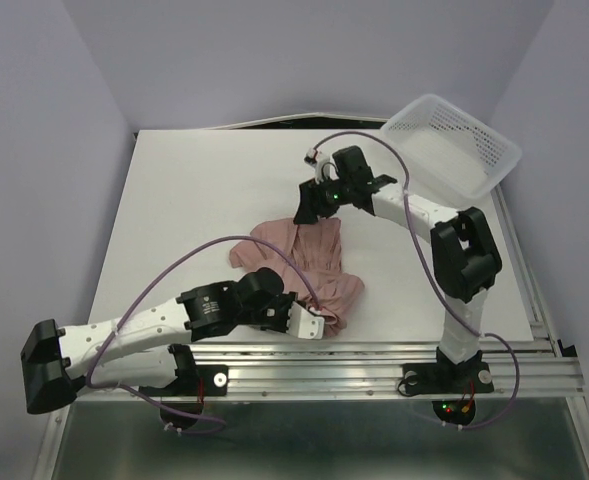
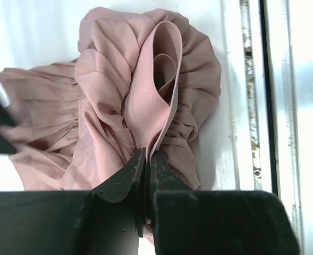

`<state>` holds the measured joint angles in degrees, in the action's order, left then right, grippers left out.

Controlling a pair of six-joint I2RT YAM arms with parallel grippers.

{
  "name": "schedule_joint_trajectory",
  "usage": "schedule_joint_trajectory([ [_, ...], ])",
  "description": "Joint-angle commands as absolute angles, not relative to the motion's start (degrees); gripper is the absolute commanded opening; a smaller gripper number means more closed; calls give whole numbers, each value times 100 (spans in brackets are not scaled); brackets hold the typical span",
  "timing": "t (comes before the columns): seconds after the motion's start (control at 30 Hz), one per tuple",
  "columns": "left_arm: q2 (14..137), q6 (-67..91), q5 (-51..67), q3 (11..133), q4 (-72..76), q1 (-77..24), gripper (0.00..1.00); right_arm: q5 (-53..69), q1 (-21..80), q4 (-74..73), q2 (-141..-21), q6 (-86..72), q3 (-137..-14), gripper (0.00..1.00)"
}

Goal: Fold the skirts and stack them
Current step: Fold the skirt

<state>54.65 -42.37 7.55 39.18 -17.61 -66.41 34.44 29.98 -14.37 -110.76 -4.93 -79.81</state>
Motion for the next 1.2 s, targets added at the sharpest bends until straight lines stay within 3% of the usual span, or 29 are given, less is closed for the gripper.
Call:
schedule_joint_trajectory([
  [0.0,5406,-4166,1485,3964,-2013,-6653,0,3278,2717,-1309,-11468,-387,-9174,68],
  [0.27,5247,-3885,1890,4253,-2250,-6416,0,3989,2716,-1793,-12866,-150,-10108,62],
  [0.47,5597,-3455,2258,4876,-2320,-5461,0,4788,2716,-1775,-12973,-70,-9432,38],
  [0.57,5844,-3323,2539,5220,-2242,-4862,0,5000,2716,-1688,-12859,-62,-9080,33],
  [0.83,7267,-2944,3278,6116,-1960,-3438,0,5317,2716,-1705,-12639,220,-8798,28],
  [1.17,8753,-3102,3481,6759,-1320,-2672,0,5476,2716,-1767,-12691,334,-8877,25],
])
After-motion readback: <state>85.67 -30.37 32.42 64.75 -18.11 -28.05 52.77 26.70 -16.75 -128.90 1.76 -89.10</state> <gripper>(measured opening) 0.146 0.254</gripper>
